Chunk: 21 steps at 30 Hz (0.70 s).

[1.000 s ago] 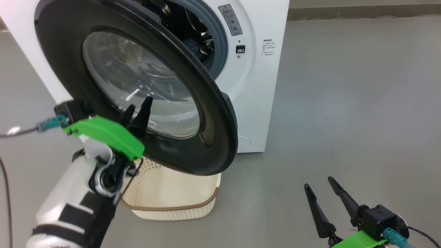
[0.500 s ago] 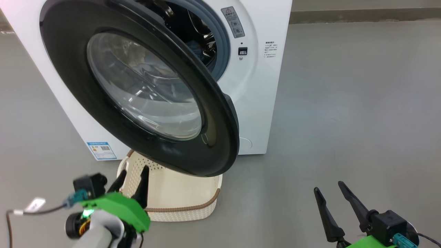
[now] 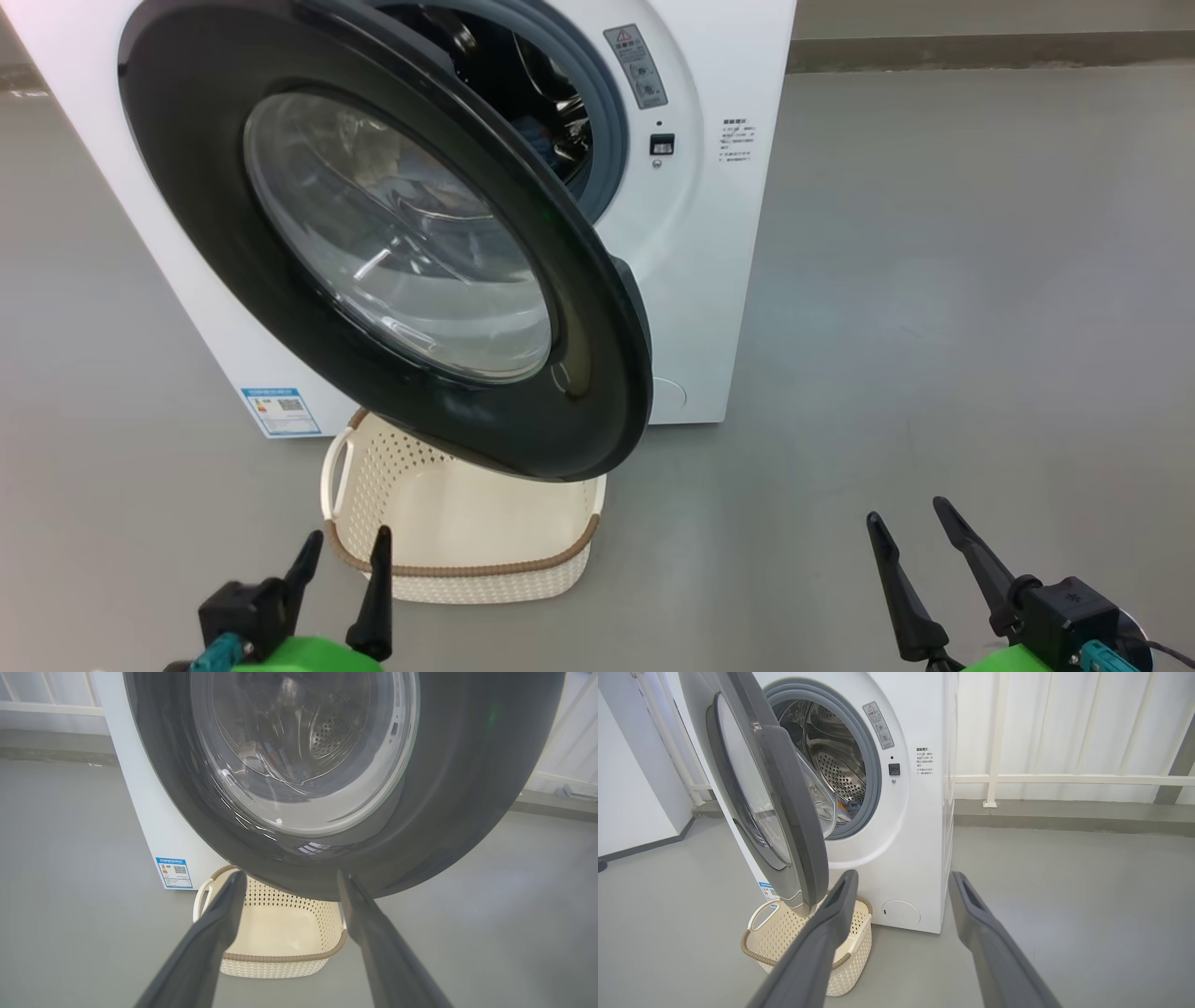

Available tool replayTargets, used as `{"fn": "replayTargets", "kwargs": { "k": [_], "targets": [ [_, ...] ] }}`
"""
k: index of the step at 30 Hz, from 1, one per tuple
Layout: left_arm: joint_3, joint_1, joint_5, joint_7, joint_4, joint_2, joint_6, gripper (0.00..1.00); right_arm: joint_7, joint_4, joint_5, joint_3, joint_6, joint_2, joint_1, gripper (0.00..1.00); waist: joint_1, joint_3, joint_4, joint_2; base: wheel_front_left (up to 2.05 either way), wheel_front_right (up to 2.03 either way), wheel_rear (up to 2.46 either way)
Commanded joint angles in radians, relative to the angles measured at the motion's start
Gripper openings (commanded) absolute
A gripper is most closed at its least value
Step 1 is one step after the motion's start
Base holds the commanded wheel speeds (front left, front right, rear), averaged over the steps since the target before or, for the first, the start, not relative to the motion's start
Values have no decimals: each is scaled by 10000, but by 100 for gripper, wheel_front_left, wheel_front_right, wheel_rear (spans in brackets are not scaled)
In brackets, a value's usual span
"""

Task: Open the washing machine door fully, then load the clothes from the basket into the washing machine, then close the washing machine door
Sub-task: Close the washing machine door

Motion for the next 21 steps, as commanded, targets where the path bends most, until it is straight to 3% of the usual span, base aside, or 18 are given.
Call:
{"fn": "replayTargets", "kwargs": {
  "k": [1, 5, 12, 21],
  "targets": [
    [584, -109, 223, -134, -352, 79, -6, 100, -49, -292, -43, 195, 16, -125, -90, 100, 0, 10, 23, 0, 0, 0, 0],
    [1373, 396, 1009, -134, -785, -303, -165, 100, -49, -338, -94, 166, 16, -108, -5, 100, 0, 34, 78, 0, 0, 0, 0],
    [2936, 1075, 1834, -135, -965, -836, -811, 100, -49, -328, -261, -239, 16, -66, 270, 100, 0, 29, 51, 0, 0, 0, 0],
    [3710, 1244, 2402, -135, -971, -1201, -1292, 100, -49, -156, -555, -551, 16, -6, 288, 100, 0, 53, -11, 0, 0, 0, 0]
  ]
}}
